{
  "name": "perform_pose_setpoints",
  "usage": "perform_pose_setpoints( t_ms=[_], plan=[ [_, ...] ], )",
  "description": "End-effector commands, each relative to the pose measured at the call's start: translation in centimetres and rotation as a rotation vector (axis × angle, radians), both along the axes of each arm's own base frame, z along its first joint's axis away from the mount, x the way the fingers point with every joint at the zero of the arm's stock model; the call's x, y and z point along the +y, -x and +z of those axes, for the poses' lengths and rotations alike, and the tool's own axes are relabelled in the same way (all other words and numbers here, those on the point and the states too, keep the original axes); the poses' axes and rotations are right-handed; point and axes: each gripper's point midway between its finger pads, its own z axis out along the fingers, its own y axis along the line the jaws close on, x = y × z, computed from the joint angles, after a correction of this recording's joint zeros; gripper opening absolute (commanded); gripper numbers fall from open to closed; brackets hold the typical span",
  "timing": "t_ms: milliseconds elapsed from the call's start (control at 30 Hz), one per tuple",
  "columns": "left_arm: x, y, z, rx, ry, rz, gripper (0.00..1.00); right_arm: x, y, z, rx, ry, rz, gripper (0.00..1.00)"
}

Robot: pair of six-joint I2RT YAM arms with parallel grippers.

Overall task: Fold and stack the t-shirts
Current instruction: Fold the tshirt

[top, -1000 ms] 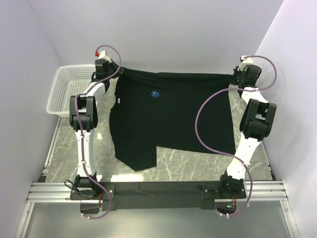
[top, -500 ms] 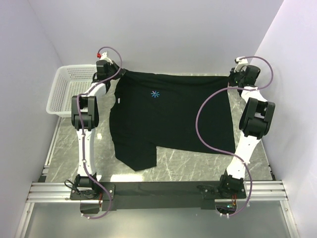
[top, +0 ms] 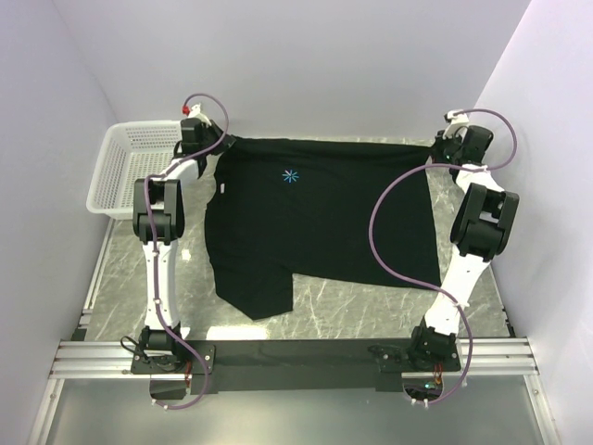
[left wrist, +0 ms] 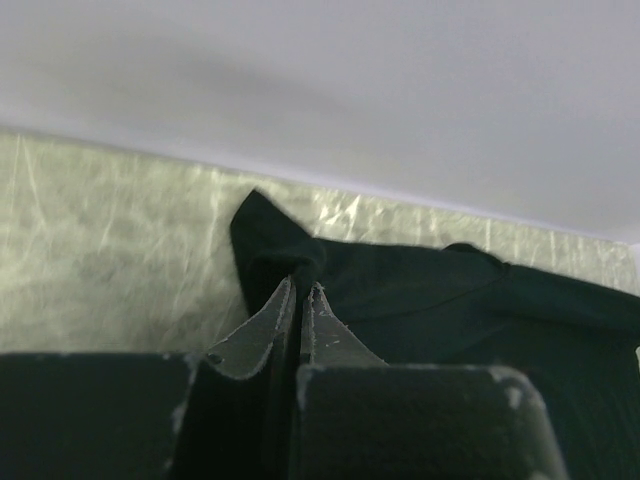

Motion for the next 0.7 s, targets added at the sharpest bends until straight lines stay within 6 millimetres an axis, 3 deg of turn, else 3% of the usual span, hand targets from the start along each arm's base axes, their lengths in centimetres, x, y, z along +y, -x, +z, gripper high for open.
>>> perform_pose_setpoints(
  t_ms=[0,433,667],
  plan=[
    [0.2,0.4,5.8,-0.126,-0.001,-0.017,0.05,-0.6,0.6,2.7,-0.051,0.038,0.018,0.00],
    [0.4,2.7,6.6,-0.141,-0.003,-0.033,0.04,-0.3,1.8,1.8,0.006,0.063,0.048,0.00],
    [0.2,3.5,5.7,-0.109,-0.020,-0.054,0.04,-0.4,2.2,1.5,0.021,0.060,0.038,0.00]
  ],
)
